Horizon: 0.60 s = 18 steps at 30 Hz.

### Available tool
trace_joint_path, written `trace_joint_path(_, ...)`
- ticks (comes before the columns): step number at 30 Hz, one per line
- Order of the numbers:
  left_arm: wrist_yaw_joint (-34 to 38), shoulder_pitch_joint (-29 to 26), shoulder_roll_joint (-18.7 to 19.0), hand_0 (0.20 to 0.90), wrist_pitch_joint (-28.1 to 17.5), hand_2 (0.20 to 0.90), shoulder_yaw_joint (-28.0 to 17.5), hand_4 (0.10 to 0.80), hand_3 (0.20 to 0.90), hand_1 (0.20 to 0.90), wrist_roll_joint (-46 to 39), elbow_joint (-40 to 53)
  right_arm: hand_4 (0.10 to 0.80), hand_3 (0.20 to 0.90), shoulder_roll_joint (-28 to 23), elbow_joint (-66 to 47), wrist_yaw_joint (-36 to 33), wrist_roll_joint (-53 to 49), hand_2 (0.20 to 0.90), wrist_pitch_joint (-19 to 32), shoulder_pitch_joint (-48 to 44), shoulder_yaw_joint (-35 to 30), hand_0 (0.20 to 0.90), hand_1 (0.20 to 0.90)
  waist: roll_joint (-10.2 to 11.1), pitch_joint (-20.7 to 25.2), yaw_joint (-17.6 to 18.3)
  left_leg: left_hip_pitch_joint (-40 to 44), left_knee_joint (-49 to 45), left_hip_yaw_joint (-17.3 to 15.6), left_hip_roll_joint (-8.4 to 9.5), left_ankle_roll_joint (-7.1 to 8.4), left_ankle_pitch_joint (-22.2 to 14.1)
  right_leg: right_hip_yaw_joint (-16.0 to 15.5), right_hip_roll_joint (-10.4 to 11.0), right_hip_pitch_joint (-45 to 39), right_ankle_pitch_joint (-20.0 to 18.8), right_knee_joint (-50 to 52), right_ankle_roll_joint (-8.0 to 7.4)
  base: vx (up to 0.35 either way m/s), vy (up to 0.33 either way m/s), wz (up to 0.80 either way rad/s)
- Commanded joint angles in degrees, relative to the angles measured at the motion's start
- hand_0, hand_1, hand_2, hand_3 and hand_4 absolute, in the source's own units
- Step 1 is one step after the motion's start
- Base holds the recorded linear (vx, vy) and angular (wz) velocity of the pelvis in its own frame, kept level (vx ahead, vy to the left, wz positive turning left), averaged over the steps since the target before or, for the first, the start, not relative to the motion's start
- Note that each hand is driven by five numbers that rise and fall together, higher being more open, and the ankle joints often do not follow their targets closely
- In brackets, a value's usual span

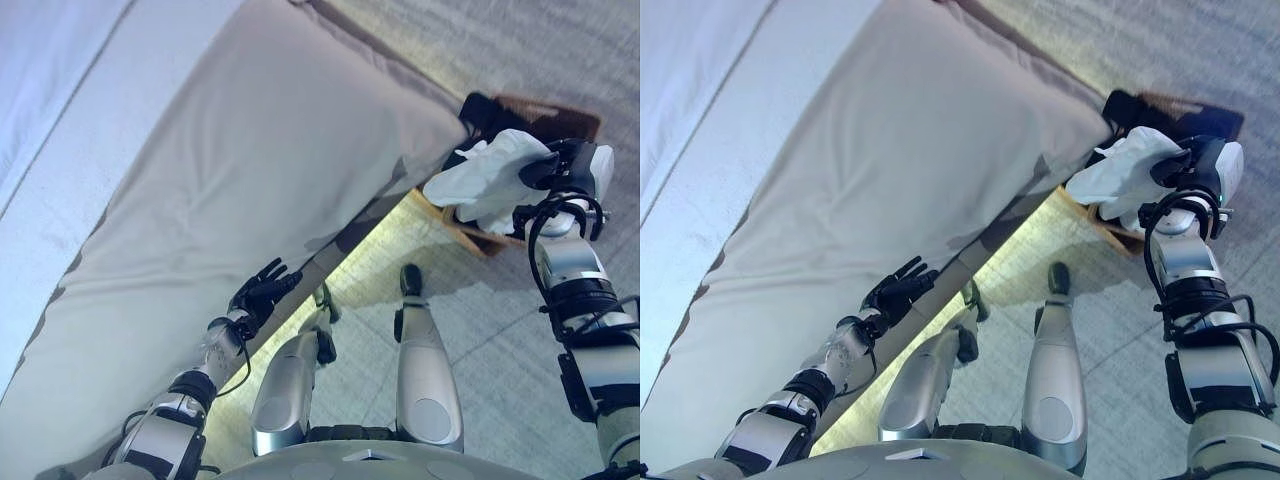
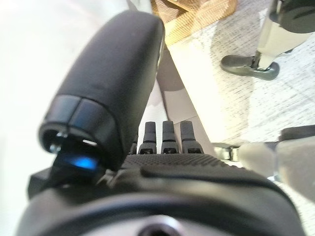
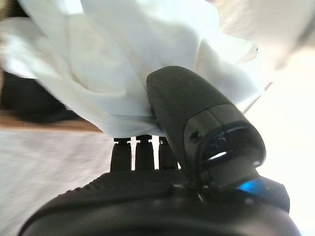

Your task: Pick up the clothes from the bed and place them into the basket

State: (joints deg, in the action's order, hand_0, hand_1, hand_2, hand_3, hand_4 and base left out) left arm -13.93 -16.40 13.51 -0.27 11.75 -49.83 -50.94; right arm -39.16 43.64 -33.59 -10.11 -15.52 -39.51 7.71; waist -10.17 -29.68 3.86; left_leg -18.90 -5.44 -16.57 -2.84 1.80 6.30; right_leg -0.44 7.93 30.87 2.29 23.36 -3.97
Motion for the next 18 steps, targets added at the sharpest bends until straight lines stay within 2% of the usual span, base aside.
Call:
trace_joint_path(1, -2.55, 0.6, 2.35, 0.9, -2.89, 0.9, 2.09, 0.8, 0.9, 0.9, -2.47, 3.01, 0.8, 0.9, -5.62, 3.36, -4.0, -1.34, 0.9, -0.7, -10.26, 2.06, 0.9, 0.9, -1.75, -0.1, -0.21, -6.53, -12.08, 7.36, 3.04, -0.8, -10.13, -7.17, -1.43, 0.61, 7.7, 3.77, 4.57, -0.066, -0.075, 0.03)
trace_joint_path(3, -2.95, 0.1, 3.63, 0.9, -2.34, 0.9, 2.84, 0.8, 0.9, 0.9, -2.36, 3.38, 0.8, 0.9, -6.6, 10.06, -3.42, 0.24, 0.9, -4.57, -13.05, 4.69, 0.9, 0.9, -2.38, -0.11, -1.32, -9.27, -11.85, 7.88, 3.27, -0.84, -9.08, -7.38, -1.29, 3.49, 8.08, 5.41, 4.74, -0.073, -0.076, 0.05)
trace_joint_path(6, -2.94, -0.18, 4.61, 0.9, -1.77, 0.9, 3.02, 0.8, 0.9, 0.9, -3.19, 3.99, 0.8, 0.9, -7.85, 13.97, -4.88, -1.87, 0.9, -5.69, -14.74, 6.16, 0.9, 0.9, -2.72, -0.11, -2.02, -10.78, -11.38, 8.32, 3.34, -0.95, -8.22, -7.37, -1.45, 5.11, 8.12, 6.16, 4.87, -0.04, -0.036, 0.07)
trace_joint_path(9, -2.94, 0.19, 5.04, 0.9, -1.59, 0.9, 3.22, 0.8, 0.9, 0.9, -3.69, 4.57, 0.8, 0.9, -8.28, 14.88, -11.05, -7.71, 0.9, -1.4, -13.78, 3.27, 0.9, 0.9, -2.82, -0.11, -2.3, -11.03, -10.59, 8.74, 3.43, -1.05, -7.81, -7.49, -1.65, 5.52, 8.3, 6.52, 4.84, -0.024, -0.002, 0.07)
trace_joint_path(10, -3.14, 0.56, 4.91, 0.9, -1.77, 0.9, 3.36, 0.8, 0.9, 0.9, -3.49, 4.52, 0.8, 0.9, -8.42, 14.33, -14.16, -9.11, 0.9, 1.1, -13.46, 1.83, 0.9, 0.9, -2.88, -0.11, -2.34, -10.72, -10.18, 8.9, 3.5, -1.02, -7.74, -7.56, -1.67, 5.26, 8.34, 6.41, 4.8, -0.009, 0.059, 0.09)
trace_joint_path(12, -3.01, 2.15, 3.7, 0.9, -2.88, 0.9, 3.94, 0.8, 0.9, 0.9, -3.35, 4.24, 0.8, 0.9, -7.68, 9.57, -20.23, -11.15, 0.9, 10.0, -11.78, -3.2, 0.9, 0.9, -2.99, -0.11, -1.87, -8.88, -8.91, 9.1, 3.53, -0.73, -7.73, -7.54, -1.76, 3.6, 8.31, 5.43, 4.61, 0.001, 0.116, 0.08)
trace_joint_path(13, -2.99, 2.34, 3.61, 0.9, -2.93, 0.9, 4.0, 0.8, 0.9, 0.9, -3.3, 4.21, 0.8, 0.9, -7.48, 8.93, -20.73, -10.84, 0.9, 10.97, -11.36, -3.82, 0.9, 0.9, -2.98, -0.11, -1.85, -8.43, -8.61, 9.12, 3.52, -0.66, -7.68, -7.54, -1.82, 3.18, 8.27, 5.12, 4.59, 0.001, 0.124, 0.1)
trace_joint_path(16, -3.24, 3.55, 2.51, 0.9, -3.41, 0.9, 3.76, 0.8, 0.9, 0.9, -3.16, 3.28, 0.8, 0.9, -5.96, 3.44, -24.06, -8.11, 0.9, 20.08, -8.95, -8.32, 0.9, 0.9, -2.87, -0.1, -1.16, -4.79, -6.08, 9.04, 3.37, -0.31, -7.39, -7.24, -2.35, -0.1, 7.53, 2.07, 4.33, -0.024, 0.165, 0.11)
trace_joint_path(17, -3.09, 4.0, 2.23, 0.9, -3.52, 0.9, 3.54, 0.8, 0.9, 0.9, -2.95, 2.99, 0.8, 0.9, -5.0, 0.19, -25.26, -8.42, 0.9, 23.03, -7.29, -10.09, 0.9, 0.9, -2.66, -0.11, -0.82, -3.9, -4.76, 8.19, 3.01, -0.57, -6.02, -7.72, -2.58, -0.93, 5.56, 0.21, 4.55, -0.093, 0.197, 0.07)
trace_joint_path(18, -2.87, 4.16, 2.04, 0.9, -3.48, 0.9, 3.34, 0.8, 0.9, 0.9, -2.95, 2.6, 0.8, 0.9, -4.09, -2.11, -25.61, -8.76, 0.9, 24.42, -5.87, -11.51, 0.9, 0.9, -2.32, -0.11, -0.53, -2.53, -3.82, 7.97, 2.93, -0.51, -5.95, -7.61, -2.7, -2.2, 5.17, -0.95, 4.35, -0.105, 0.188, 0.05)
